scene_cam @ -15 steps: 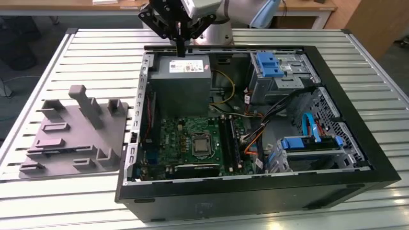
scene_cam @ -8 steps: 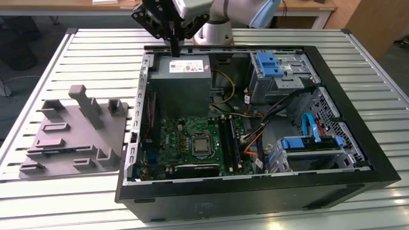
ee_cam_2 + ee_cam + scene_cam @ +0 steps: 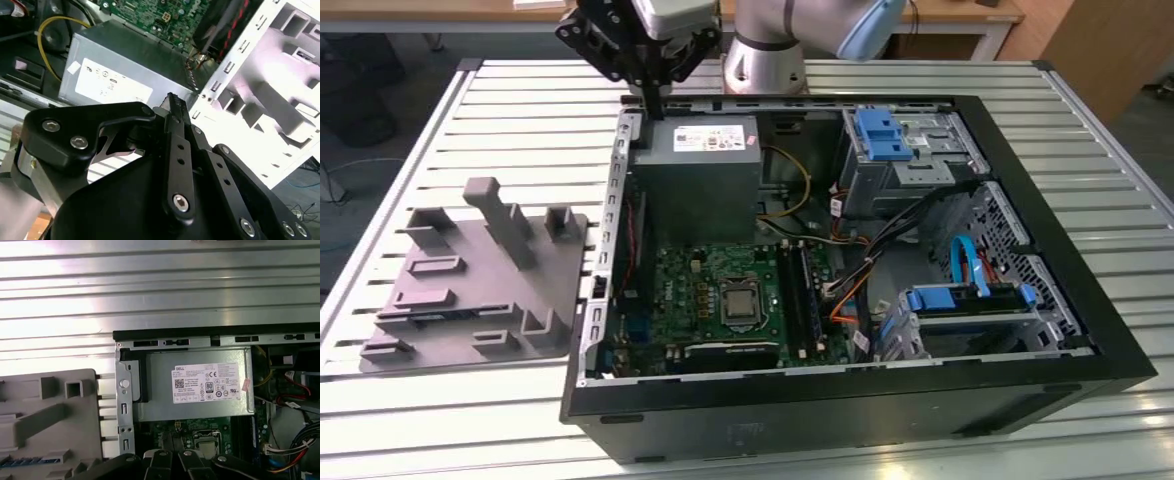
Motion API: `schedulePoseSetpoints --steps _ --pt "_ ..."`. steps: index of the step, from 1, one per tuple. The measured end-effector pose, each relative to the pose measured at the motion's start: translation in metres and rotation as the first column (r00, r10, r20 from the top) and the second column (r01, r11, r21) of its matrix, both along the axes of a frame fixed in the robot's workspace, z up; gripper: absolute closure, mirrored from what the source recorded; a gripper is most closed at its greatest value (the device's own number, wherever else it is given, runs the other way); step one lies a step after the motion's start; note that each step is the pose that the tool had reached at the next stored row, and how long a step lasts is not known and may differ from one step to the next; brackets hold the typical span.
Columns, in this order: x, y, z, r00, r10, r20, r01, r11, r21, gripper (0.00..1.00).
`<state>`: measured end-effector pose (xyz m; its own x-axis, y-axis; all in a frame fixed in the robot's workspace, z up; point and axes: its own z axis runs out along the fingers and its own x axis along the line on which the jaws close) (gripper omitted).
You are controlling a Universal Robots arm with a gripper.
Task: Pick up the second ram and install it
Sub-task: 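Reach for the second ram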
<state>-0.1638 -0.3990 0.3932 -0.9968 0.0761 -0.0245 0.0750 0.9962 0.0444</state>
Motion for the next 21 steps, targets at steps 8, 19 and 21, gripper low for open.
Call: schedulePoseSetpoints --steps 8,19,21 --pt "-0.024 0.0 -0.0001 1.0 0.0 0.0 0.0 1.0 0.0 0.9" --pt "-0.044 0.0 -0.0004 1.0 0.0 0.0 0.0 1.0 0.0 0.9" --pt "-0.047 0.0 -0.0005 1.0 0.0 0.0001 0.0 1.0 0.0 0.9"
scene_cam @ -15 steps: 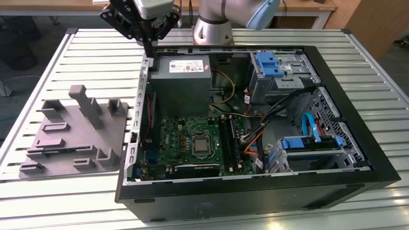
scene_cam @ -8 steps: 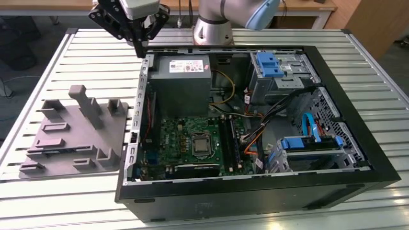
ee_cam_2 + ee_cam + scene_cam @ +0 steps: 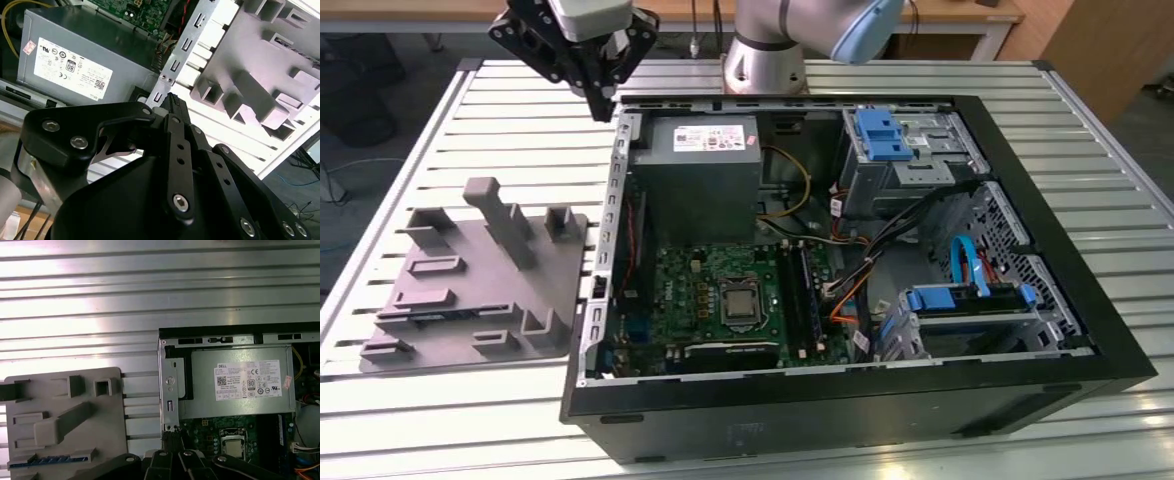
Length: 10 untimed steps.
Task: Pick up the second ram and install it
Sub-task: 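Reach for the second ram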
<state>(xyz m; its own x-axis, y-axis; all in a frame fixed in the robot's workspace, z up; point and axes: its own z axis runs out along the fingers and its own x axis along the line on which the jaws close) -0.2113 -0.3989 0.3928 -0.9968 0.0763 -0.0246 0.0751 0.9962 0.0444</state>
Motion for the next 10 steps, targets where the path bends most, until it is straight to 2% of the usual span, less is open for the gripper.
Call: schedulePoseSetpoints --steps 10 --pt "-0.016 0.0 -0.0002 1.0 0.0 0.0 0.0 1.0 0.0 0.9"
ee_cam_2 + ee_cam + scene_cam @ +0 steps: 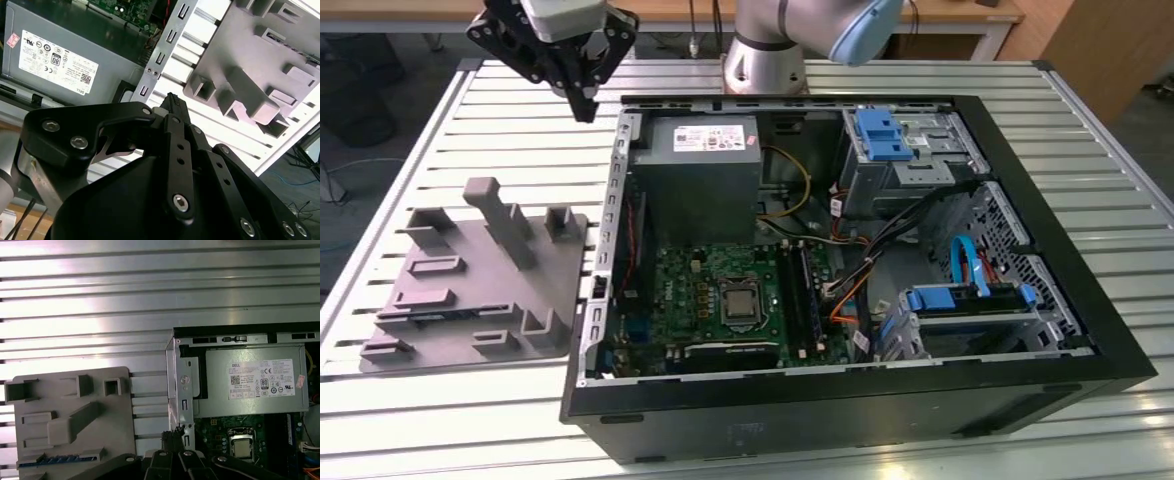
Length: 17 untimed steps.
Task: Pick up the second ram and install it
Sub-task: 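Reach for the second ram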
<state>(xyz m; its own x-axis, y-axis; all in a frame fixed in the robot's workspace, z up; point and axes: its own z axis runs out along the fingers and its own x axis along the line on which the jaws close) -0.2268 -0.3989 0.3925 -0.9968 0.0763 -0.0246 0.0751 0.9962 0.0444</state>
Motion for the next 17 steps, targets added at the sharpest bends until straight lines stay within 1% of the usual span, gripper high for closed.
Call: schedulePoseSetpoints --steps 17 --pt "-0.028 0.0 -0.0005 1.0 0.0 -0.0001 0.0 1.0 0.0 0.9"
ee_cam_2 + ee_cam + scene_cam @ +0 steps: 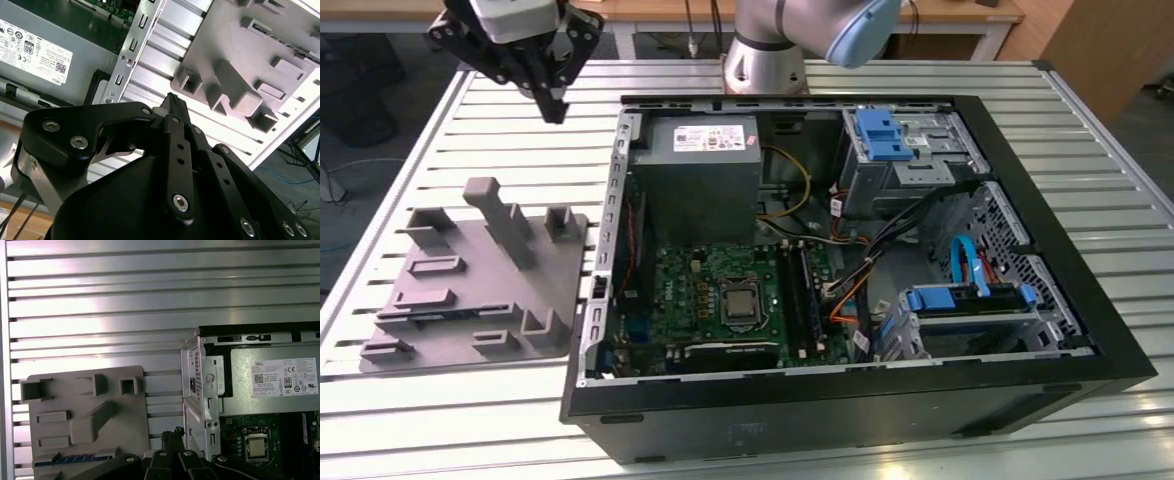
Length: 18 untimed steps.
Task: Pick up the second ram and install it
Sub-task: 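Reach for the second ram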
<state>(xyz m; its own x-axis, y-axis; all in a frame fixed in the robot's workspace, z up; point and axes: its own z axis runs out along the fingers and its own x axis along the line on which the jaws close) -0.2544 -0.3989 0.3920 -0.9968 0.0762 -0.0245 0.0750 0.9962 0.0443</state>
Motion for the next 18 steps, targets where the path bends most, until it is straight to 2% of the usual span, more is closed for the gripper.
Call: schedulePoseSetpoints --steps 18 --pt "-0.032 0.0 -0.001 1.0 0.0 0.0001 0.0 1.0 0.0 0.9"
